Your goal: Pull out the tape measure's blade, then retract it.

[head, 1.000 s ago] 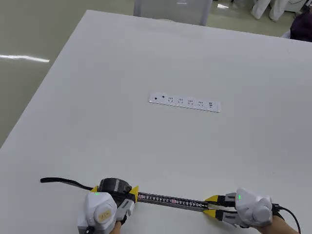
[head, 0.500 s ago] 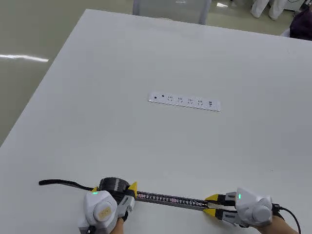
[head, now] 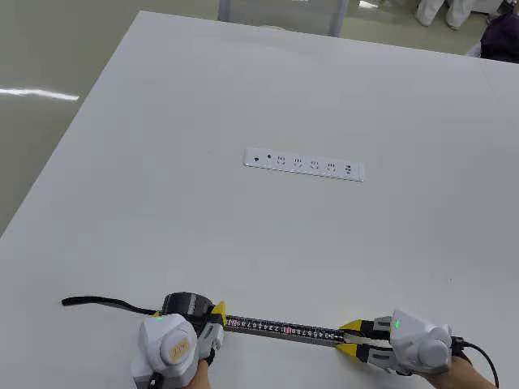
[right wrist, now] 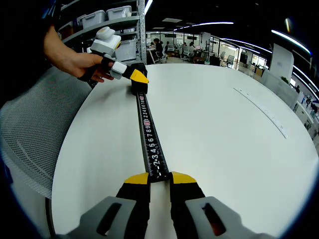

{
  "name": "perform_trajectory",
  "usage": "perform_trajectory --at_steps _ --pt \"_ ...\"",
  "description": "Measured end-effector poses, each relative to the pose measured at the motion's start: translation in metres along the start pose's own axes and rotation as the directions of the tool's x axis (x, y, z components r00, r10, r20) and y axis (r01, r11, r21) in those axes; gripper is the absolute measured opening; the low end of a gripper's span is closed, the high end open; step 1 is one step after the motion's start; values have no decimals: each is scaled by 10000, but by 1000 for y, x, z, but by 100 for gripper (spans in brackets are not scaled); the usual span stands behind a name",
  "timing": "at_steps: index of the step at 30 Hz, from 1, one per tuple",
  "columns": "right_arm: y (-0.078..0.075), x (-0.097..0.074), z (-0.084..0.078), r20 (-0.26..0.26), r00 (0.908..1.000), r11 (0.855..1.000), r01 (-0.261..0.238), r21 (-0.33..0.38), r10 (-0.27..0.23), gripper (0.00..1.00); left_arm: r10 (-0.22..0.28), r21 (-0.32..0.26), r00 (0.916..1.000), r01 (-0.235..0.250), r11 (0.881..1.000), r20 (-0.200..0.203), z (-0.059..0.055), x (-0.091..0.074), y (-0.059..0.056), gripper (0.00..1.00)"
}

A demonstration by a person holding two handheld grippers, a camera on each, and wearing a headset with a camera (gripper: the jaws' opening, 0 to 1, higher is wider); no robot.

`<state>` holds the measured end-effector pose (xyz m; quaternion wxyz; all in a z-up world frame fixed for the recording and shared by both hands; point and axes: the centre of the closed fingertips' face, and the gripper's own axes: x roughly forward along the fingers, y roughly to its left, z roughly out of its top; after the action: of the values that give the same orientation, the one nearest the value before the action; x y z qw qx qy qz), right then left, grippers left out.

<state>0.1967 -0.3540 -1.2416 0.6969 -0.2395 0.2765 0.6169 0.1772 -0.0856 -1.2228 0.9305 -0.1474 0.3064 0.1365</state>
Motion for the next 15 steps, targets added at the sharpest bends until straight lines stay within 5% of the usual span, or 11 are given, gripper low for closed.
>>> perform_trajectory --at_steps 15 --pt "1 0 1 70 10000 10000 14 33 -14 13 94 -521 9999 -88 9986 122 0 3 1 66"
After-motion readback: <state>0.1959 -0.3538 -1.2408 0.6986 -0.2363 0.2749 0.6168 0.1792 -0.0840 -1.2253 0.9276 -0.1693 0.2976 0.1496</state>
